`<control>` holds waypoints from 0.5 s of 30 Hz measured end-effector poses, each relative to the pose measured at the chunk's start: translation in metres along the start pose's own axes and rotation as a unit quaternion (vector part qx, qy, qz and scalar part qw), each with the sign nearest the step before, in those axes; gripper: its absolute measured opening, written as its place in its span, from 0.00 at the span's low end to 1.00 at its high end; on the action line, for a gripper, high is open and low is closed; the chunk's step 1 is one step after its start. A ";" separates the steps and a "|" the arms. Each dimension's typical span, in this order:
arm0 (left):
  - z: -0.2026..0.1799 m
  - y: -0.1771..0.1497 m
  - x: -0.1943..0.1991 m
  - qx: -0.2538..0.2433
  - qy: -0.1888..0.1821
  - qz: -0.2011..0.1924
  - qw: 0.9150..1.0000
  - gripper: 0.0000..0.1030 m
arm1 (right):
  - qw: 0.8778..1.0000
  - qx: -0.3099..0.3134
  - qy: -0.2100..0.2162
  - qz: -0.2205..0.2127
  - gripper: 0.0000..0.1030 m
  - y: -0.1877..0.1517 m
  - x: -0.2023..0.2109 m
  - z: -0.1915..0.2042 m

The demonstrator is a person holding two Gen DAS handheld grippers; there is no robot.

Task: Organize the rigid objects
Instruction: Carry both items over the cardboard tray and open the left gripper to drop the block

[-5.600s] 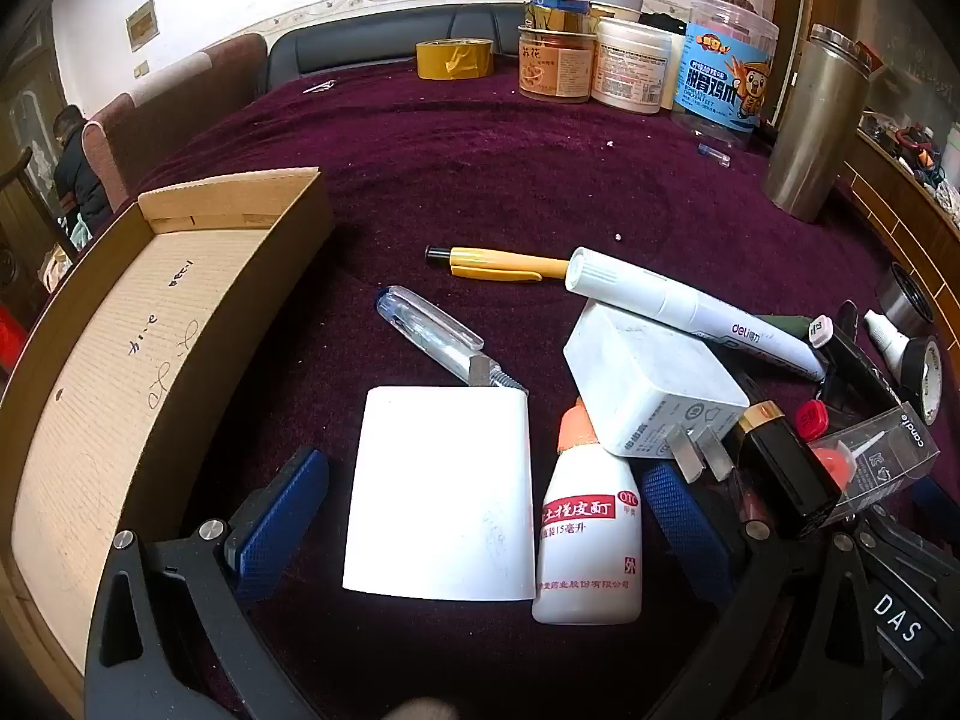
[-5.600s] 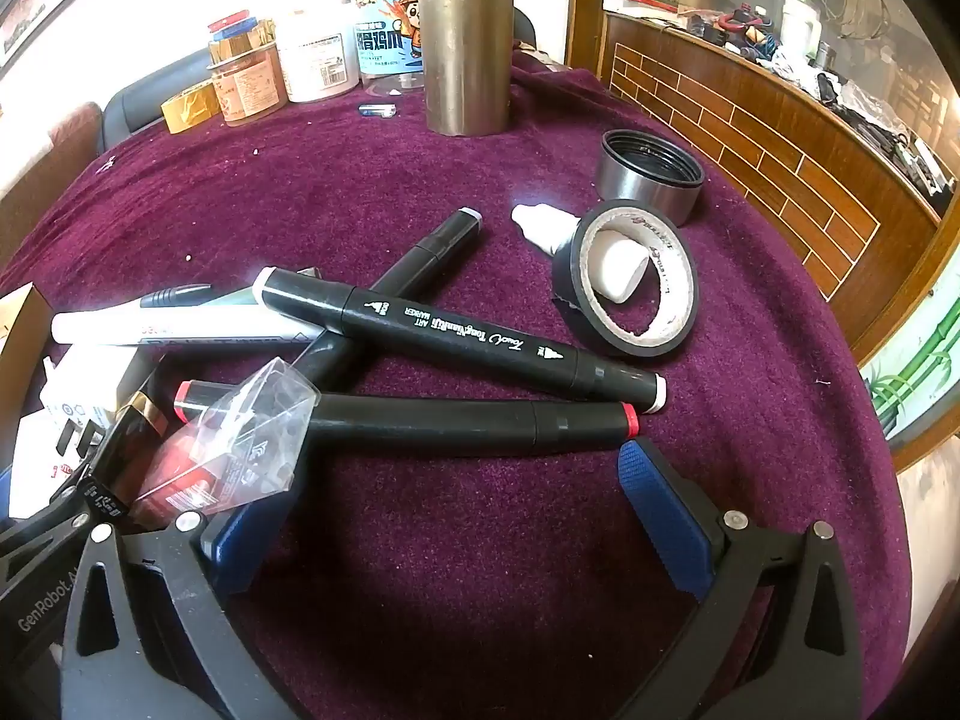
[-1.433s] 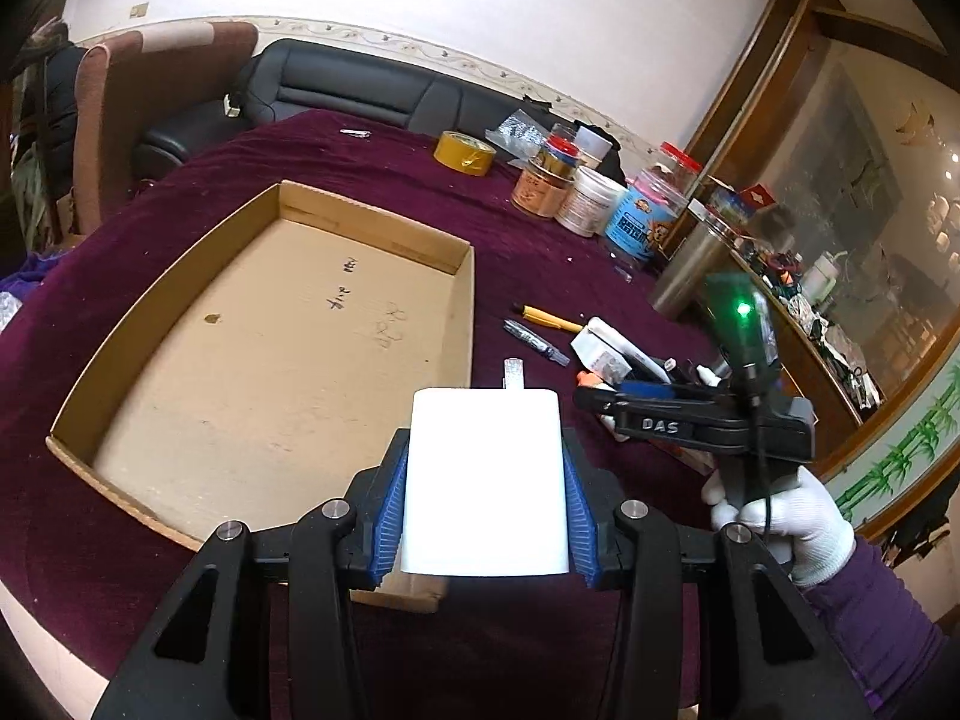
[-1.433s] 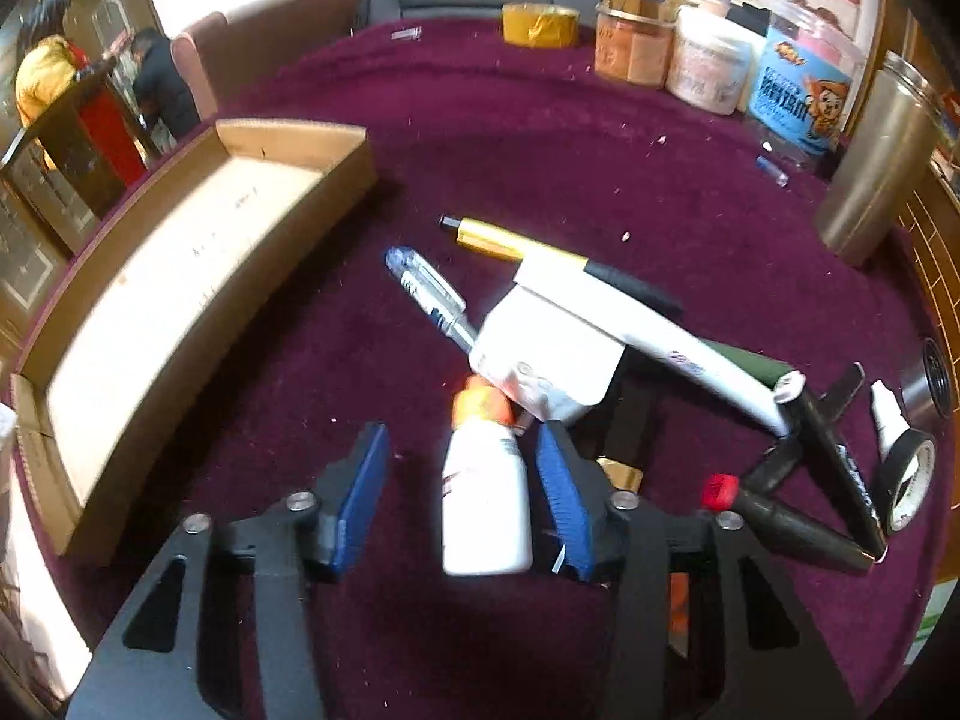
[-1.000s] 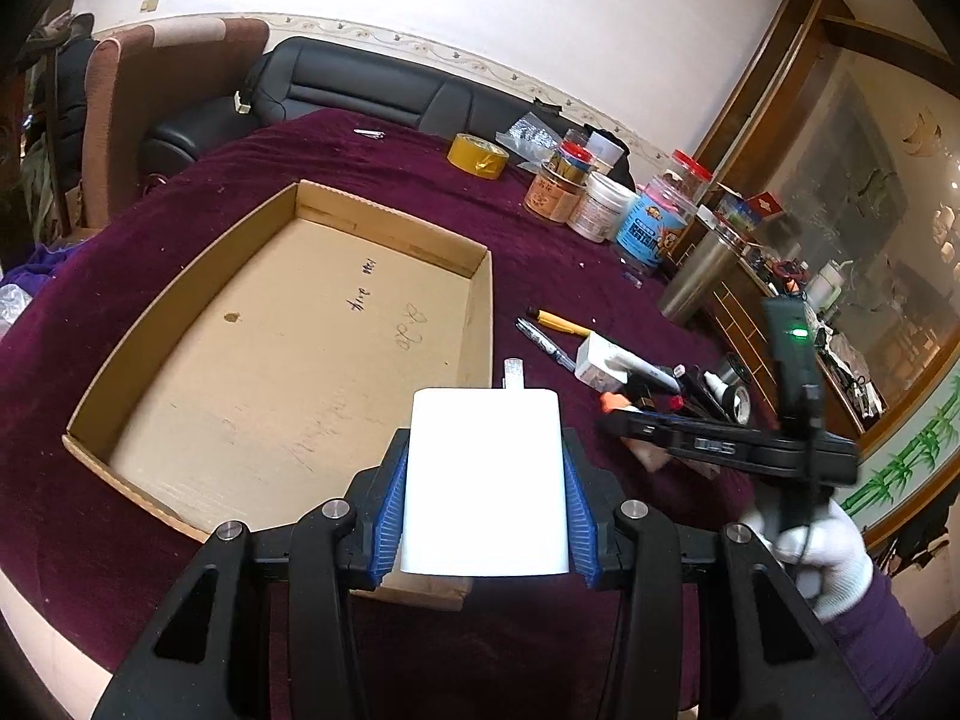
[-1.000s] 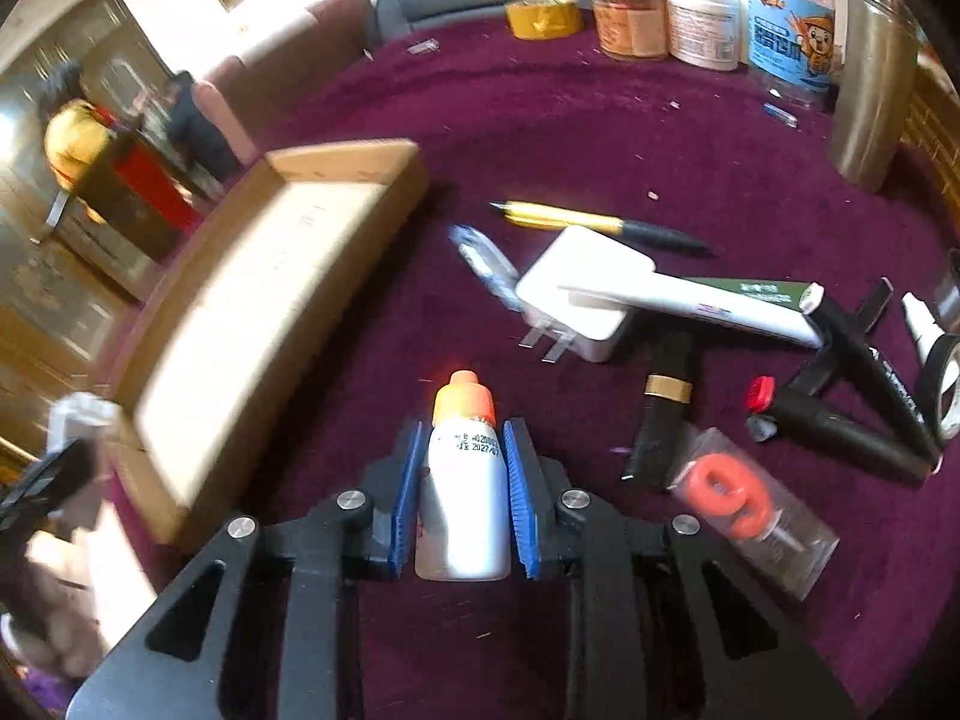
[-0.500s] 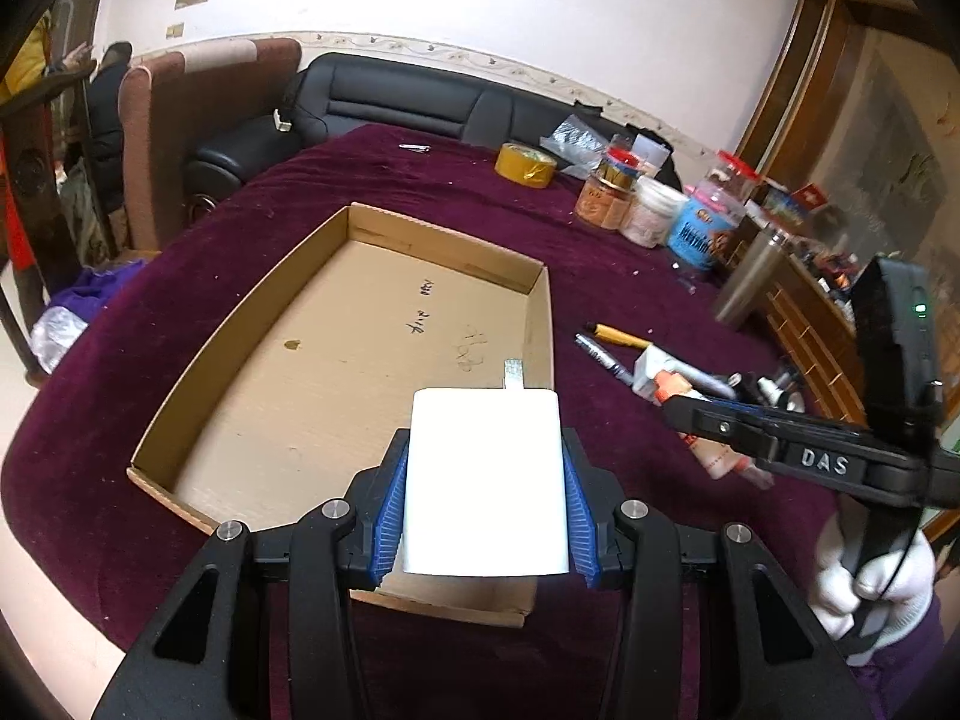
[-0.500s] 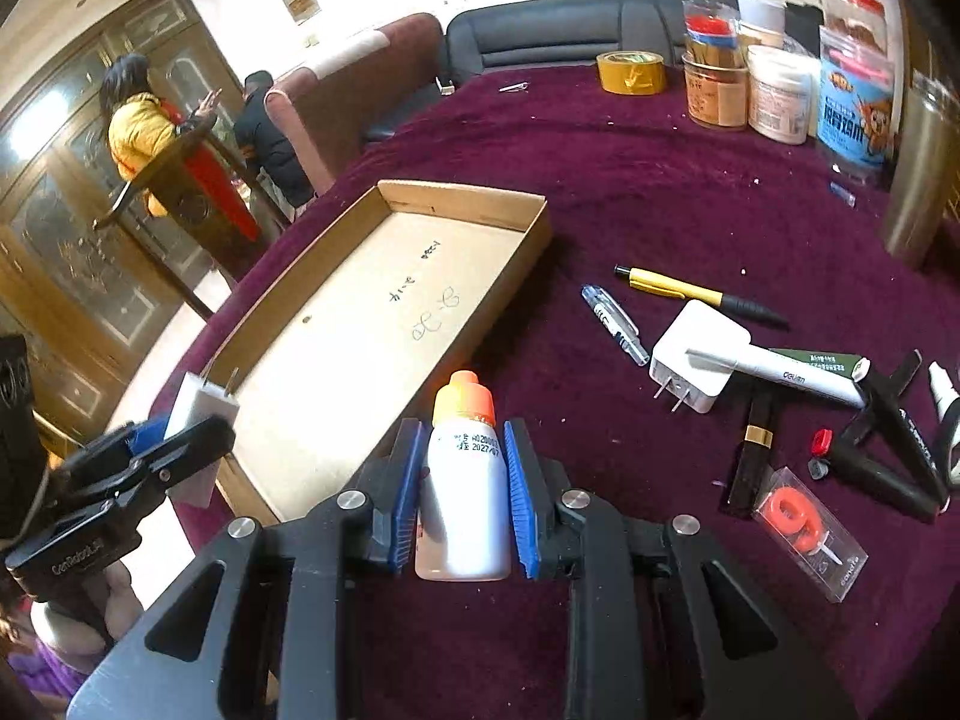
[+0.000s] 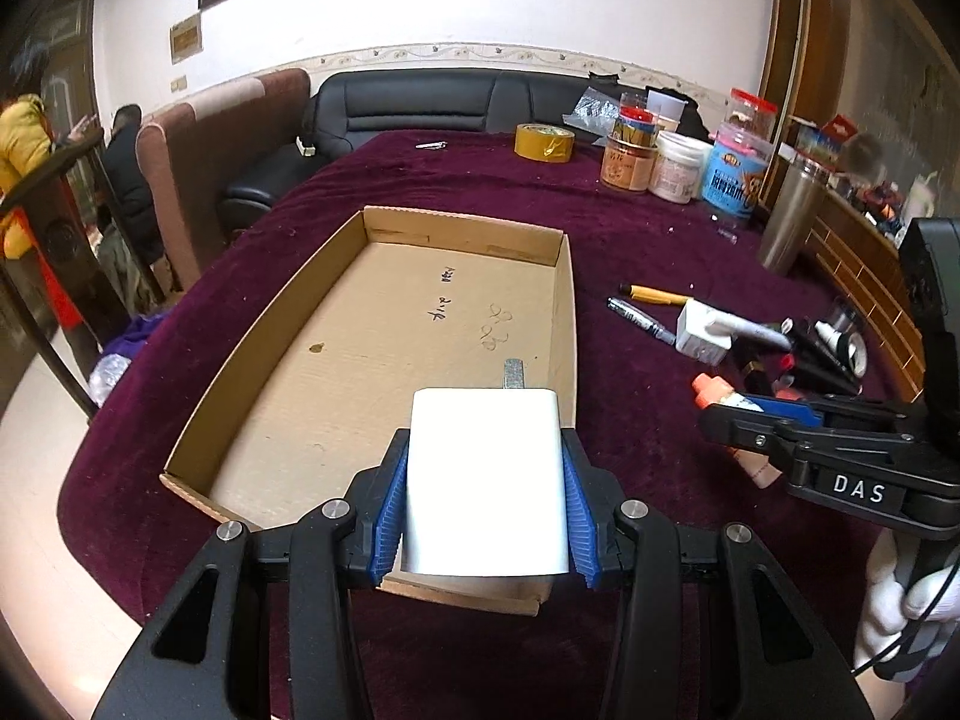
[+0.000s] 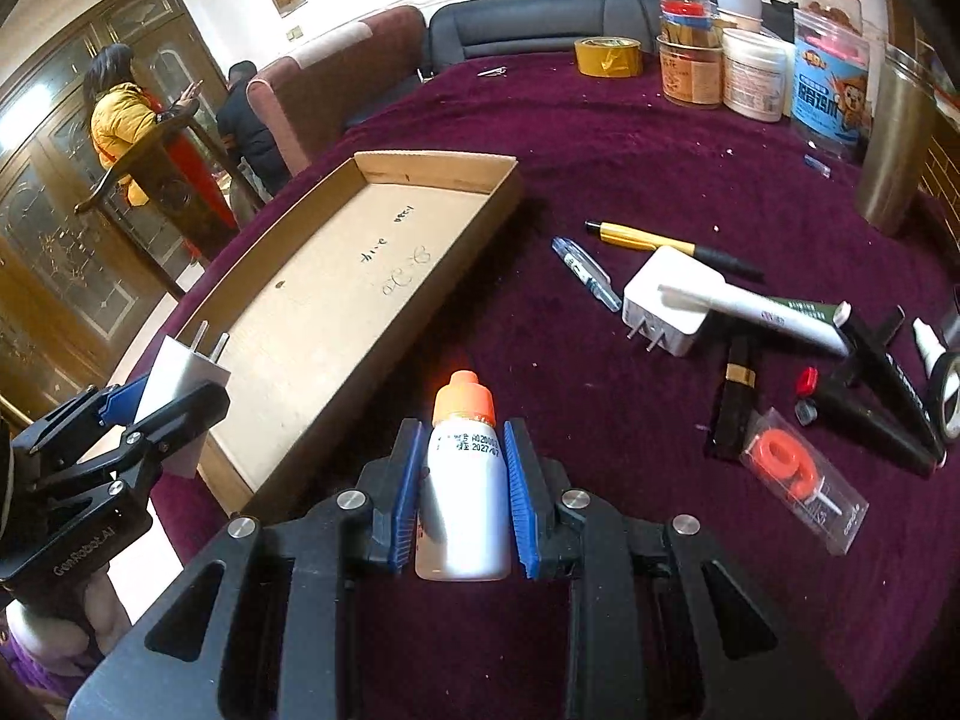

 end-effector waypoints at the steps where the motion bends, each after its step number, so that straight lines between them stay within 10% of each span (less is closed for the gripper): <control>1: -0.001 0.000 0.000 -0.002 0.001 0.001 1.000 0.39 | 1.000 -0.002 0.000 -0.001 0.24 -0.001 0.001 -0.001; 15: -0.008 -0.001 -0.004 -0.033 0.029 0.008 0.999 0.39 | 1.000 -0.007 -0.002 -0.007 0.24 0.001 0.003 -0.003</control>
Point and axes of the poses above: each gripper's, at about its wrist camera, not at the fingertips, and x roughly against the way its jaws point, z to its left, y to its top, the point moved 8 cm from there along -x, roughly the way its jaws point, and after that the axes turned 11 degrees about -z, right-handed, at the moved point
